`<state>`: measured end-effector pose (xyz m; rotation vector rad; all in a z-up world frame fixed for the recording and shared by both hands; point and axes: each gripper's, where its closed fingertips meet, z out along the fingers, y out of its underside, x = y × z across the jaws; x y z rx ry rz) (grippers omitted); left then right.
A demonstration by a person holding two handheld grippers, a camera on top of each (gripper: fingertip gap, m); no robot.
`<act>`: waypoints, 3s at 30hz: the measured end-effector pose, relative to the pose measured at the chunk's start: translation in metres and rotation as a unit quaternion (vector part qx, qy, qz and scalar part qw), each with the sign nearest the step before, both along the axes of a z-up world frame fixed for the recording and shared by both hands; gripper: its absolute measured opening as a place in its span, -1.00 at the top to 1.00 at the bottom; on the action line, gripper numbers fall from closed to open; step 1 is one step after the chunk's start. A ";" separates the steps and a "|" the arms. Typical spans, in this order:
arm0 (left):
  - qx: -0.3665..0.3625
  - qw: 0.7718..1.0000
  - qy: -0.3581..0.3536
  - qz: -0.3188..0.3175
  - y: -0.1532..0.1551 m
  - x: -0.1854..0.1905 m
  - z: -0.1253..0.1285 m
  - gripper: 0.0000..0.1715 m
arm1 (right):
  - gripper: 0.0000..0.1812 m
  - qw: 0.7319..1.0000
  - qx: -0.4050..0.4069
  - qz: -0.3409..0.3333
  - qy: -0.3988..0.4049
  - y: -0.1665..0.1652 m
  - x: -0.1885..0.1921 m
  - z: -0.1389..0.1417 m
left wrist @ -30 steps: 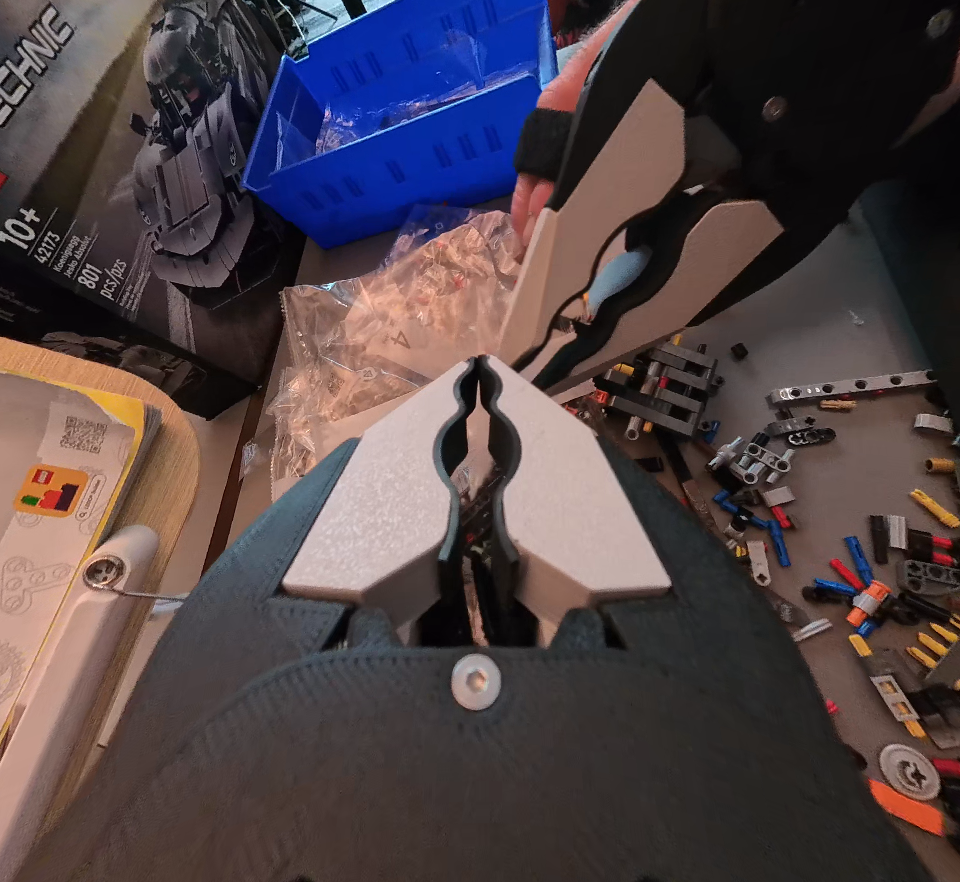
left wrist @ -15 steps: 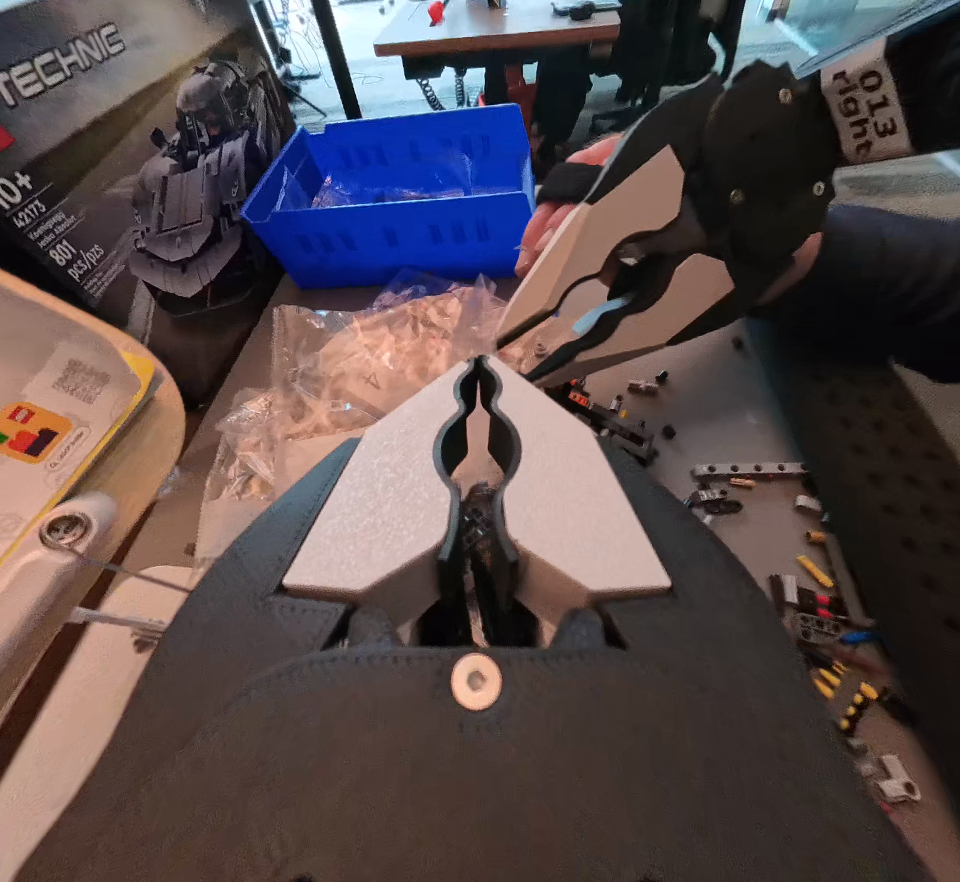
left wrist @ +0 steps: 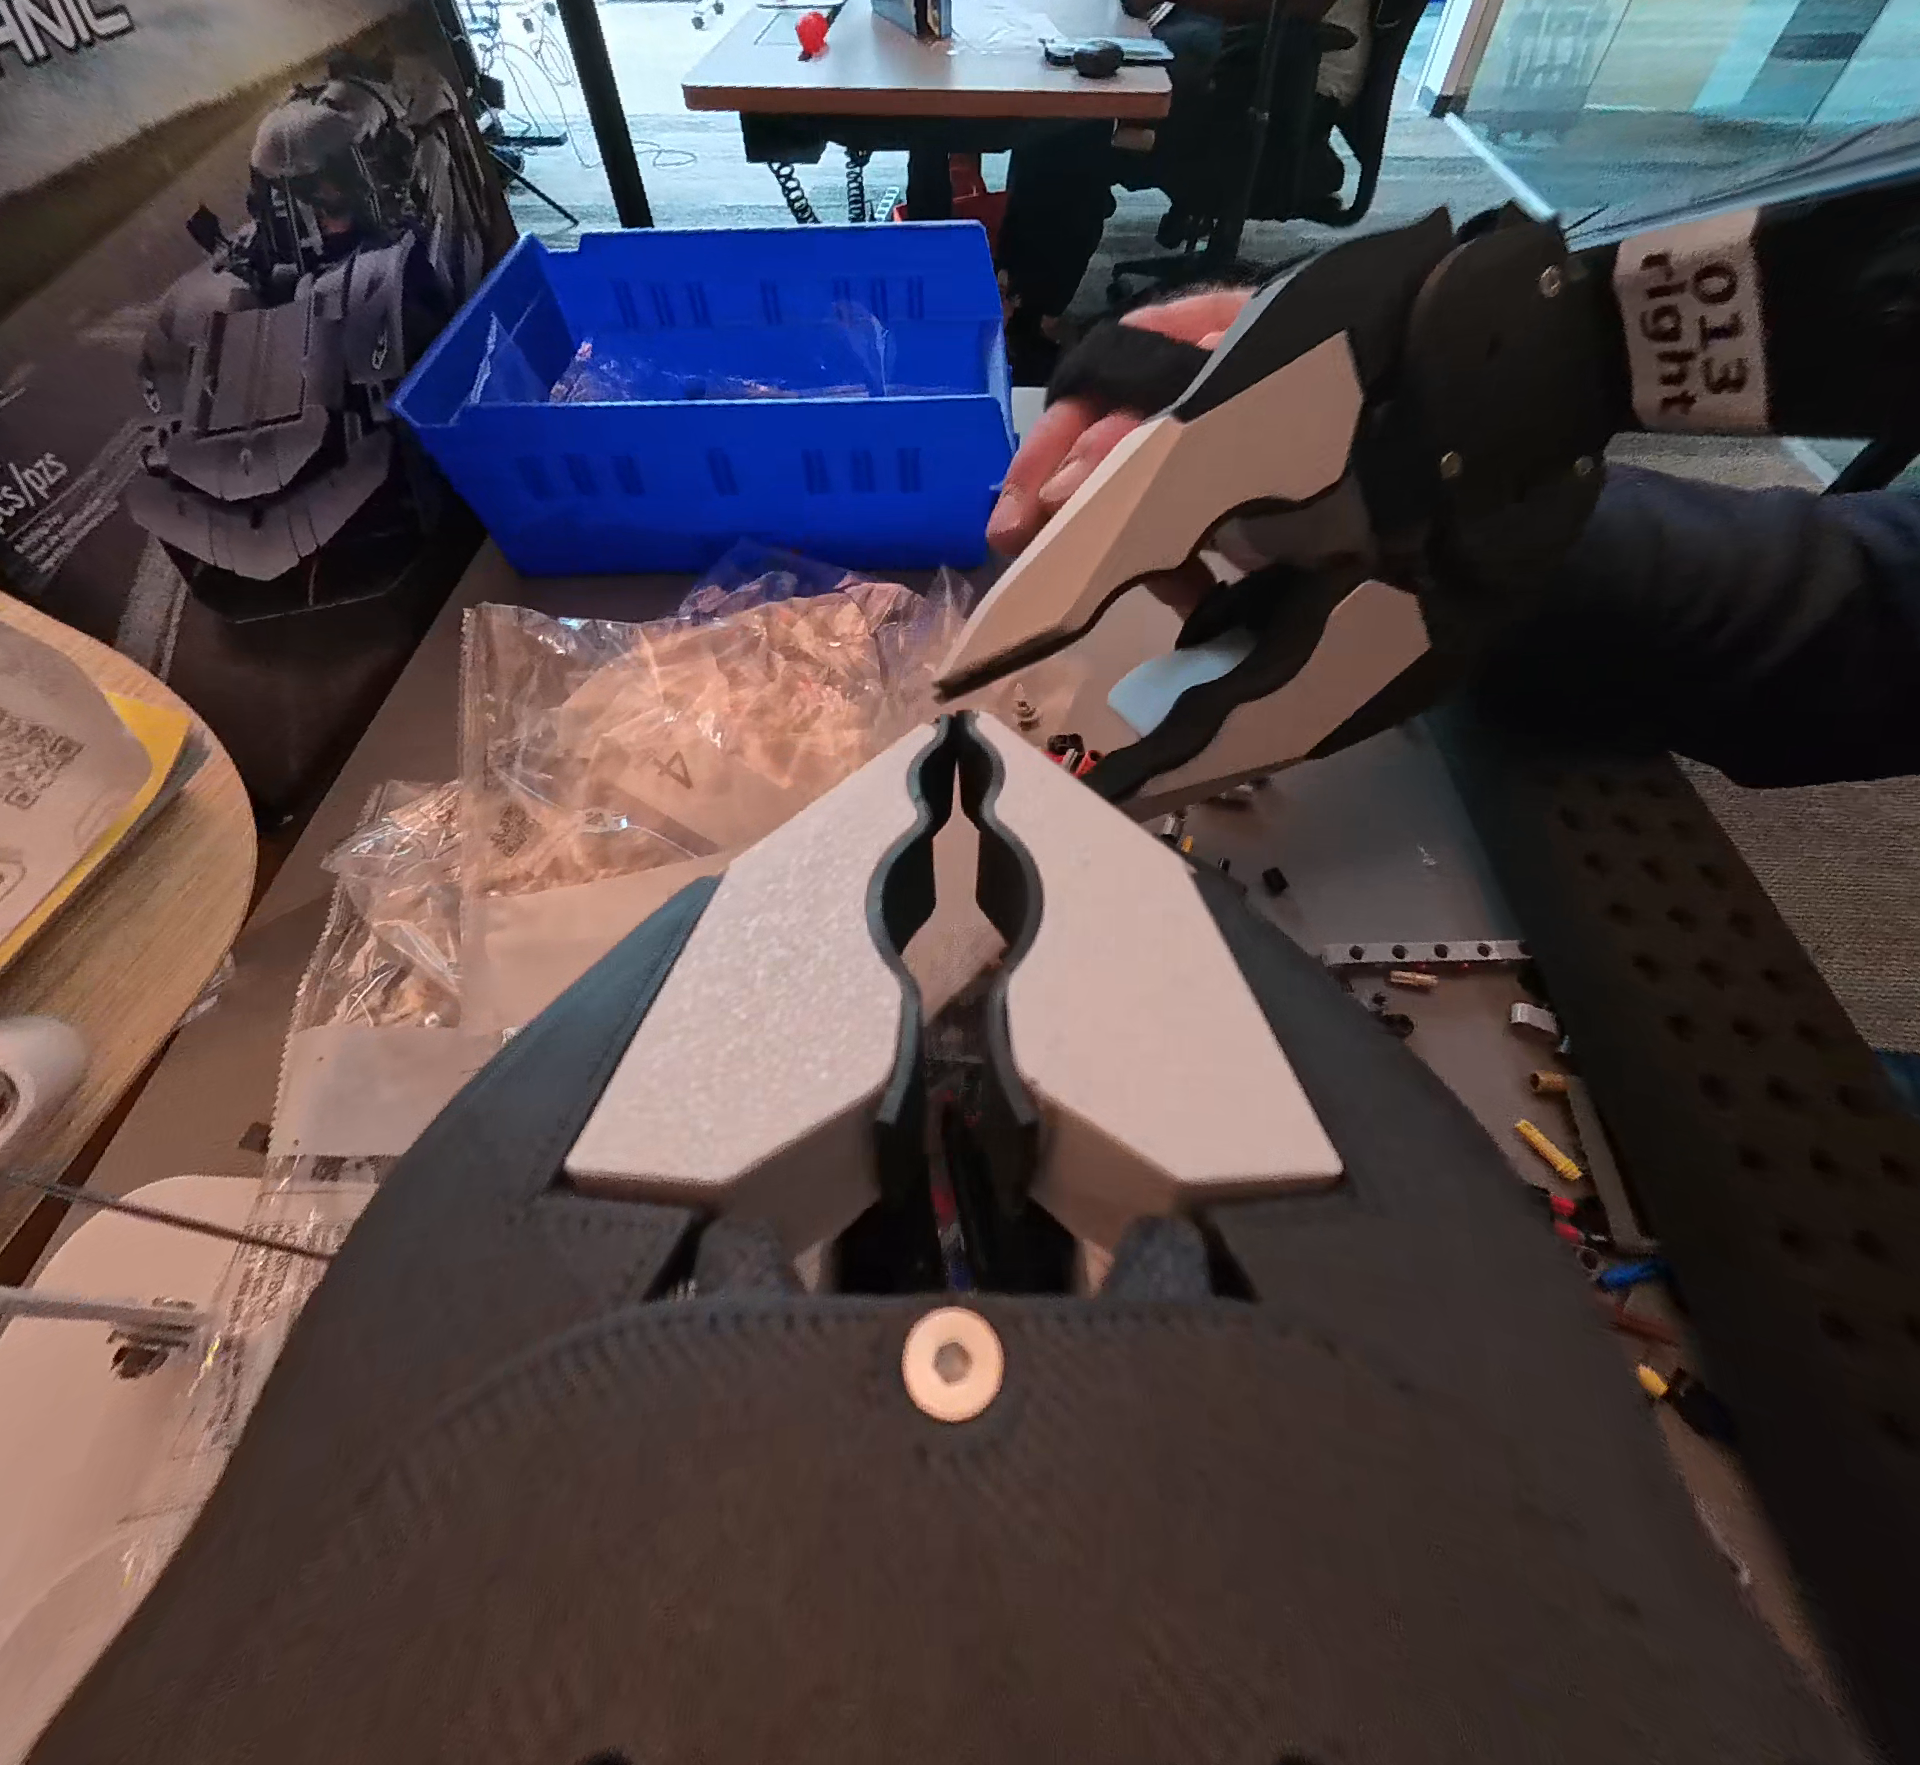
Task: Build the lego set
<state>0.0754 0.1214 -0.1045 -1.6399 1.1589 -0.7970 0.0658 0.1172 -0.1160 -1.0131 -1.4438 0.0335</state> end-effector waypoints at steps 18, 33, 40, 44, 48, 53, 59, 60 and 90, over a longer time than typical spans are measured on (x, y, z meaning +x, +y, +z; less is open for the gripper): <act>-0.006 1.000 -0.006 -0.005 -0.002 0.006 0.002 1.00 | 0.87 1.000 -0.004 -0.008 -0.019 0.002 -0.001 -0.007; -0.014 0.999 -0.038 -0.031 -0.010 0.019 0.011 1.00 | 1.00 0.998 -0.018 -0.026 -0.051 0.010 -0.006 -0.026; 0.018 0.999 0.019 0.029 0.006 0.002 0.005 1.00 | 1.00 0.996 -0.040 0.002 -0.078 0.001 -0.004 -0.034; 0.022 0.999 0.024 0.030 0.005 0.002 0.007 1.00 | 1.00 0.996 -0.040 0.005 -0.074 0.001 -0.003 -0.033; 0.007 0.999 0.027 0.030 0.003 0.003 0.004 0.88 | 1.00 0.997 -0.032 0.003 -0.075 0.000 -0.005 -0.033; -0.013 0.999 0.046 0.022 -0.003 0.007 -0.001 0.64 | 1.00 0.997 -0.021 -0.007 -0.073 0.002 -0.007 -0.032; -0.009 0.997 0.076 -0.002 -0.011 0.016 -0.011 0.52 | 1.00 0.998 -0.018 -0.013 -0.057 0.004 -0.008 -0.027; -0.007 0.997 0.076 -0.002 -0.011 0.017 -0.010 0.54 | 1.00 0.998 -0.016 -0.015 -0.057 0.005 -0.007 -0.027; 0.009 0.997 0.075 0.004 -0.011 0.006 -0.003 0.85 | 1.00 0.999 -0.023 0.005 -0.042 0.000 -0.007 -0.023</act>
